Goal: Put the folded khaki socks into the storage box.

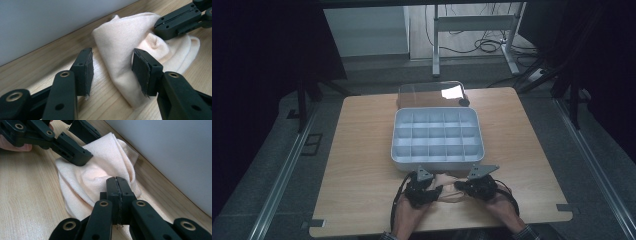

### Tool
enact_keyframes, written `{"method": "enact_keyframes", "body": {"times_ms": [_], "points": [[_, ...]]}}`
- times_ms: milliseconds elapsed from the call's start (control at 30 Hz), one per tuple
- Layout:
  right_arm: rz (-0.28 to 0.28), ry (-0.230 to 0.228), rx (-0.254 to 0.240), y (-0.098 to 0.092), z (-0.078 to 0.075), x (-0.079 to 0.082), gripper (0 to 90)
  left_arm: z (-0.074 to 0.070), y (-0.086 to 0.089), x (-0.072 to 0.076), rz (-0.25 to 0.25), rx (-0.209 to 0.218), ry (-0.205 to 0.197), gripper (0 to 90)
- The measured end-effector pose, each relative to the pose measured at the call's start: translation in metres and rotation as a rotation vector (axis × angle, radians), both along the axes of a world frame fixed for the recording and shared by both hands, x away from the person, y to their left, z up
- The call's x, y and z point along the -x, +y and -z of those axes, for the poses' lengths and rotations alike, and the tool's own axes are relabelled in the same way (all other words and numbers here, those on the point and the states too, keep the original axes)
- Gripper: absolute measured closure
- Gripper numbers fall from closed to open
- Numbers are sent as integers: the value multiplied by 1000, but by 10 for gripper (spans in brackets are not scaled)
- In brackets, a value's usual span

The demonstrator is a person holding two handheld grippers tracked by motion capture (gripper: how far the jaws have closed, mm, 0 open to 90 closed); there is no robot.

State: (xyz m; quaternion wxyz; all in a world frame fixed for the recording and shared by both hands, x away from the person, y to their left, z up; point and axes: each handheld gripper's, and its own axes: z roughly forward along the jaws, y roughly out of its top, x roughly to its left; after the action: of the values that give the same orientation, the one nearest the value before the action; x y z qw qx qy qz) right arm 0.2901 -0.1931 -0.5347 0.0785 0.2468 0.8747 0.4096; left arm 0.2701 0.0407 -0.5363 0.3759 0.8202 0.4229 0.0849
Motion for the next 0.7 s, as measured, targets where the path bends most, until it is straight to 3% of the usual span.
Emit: {"method": "enact_keyframes", "body": {"times_ms": [133, 167, 233, 300, 467, 700], "points": [[-1, -8, 6, 1, 0, 1, 900, -1, -2, -1, -6, -1, 15, 539], [-2, -8, 7, 1, 0, 1, 900, -1, -2, -3, -12, 18, 26, 540], [-3, -10, 10, 1, 0, 1, 900, 1, 0, -7, -27, 59, 22, 489], [-3, -10, 9, 1, 0, 1, 900, 2, 0, -11, -43, 71, 19, 426], [-7, -7, 7, 1, 0, 1, 900, -1, -4, -15, -101, 20, -42, 390], [-10, -7, 14, 2, 0, 1, 900, -4, -10, -11, -85, 66, -80, 376]]}}
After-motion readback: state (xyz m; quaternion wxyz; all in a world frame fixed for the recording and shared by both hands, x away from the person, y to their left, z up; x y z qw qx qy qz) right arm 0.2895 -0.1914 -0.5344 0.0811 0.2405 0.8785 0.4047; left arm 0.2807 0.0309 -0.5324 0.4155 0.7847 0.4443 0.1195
